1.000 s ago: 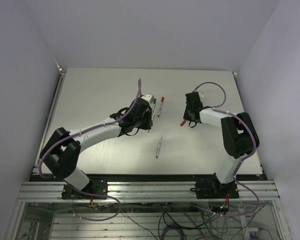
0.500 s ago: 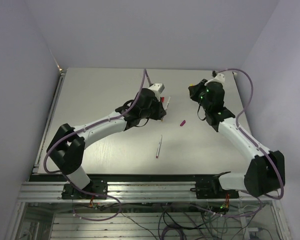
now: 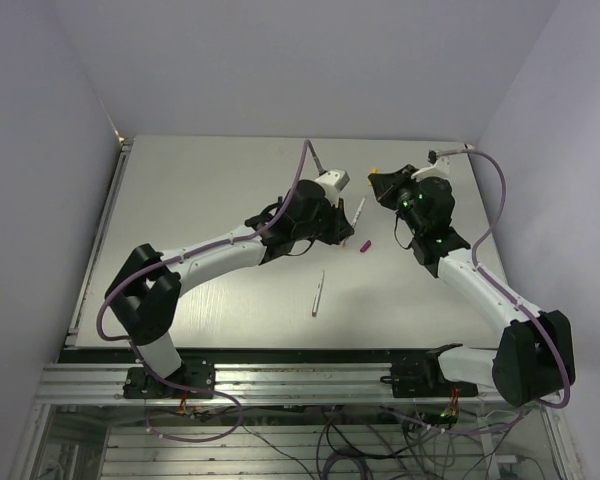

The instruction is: Insert the pens into the pen caps

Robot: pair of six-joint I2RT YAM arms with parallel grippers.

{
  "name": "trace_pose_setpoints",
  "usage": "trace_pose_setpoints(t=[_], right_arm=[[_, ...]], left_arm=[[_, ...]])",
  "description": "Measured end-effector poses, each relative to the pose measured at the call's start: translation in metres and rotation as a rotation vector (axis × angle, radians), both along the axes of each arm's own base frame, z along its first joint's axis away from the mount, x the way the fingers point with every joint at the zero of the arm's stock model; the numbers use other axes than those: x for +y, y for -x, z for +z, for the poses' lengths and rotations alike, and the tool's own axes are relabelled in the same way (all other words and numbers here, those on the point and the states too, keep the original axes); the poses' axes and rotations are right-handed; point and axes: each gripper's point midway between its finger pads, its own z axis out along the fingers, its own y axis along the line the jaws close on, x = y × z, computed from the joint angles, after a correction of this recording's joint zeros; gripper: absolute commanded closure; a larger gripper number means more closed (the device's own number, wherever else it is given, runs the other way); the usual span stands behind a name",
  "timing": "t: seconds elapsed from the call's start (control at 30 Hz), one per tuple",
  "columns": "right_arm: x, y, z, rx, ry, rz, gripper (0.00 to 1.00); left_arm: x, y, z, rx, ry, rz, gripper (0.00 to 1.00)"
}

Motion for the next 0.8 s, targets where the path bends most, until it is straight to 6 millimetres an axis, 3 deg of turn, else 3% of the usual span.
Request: trace_pose_setpoints(t=[0.3, 0.6, 0.8], right_arm=[[0.007, 0.006, 0.008, -0.021, -0.036, 0.045, 1.00], [0.008, 0.017, -0.009, 0.011, -0.048, 0.059, 1.00], [0.009, 0.018, -0.008, 0.010, -0.057, 0.064, 1.00]], left_arm=[[-0.004, -0.002, 0.007, -0.011, 0.030, 0.005, 0.93], [-0.005, -0.004, 0.011, -0.019, 0.047, 0.007, 0.93], [-0.007, -0.005, 0.010, -0.015, 0.053, 0.010, 0.93]])
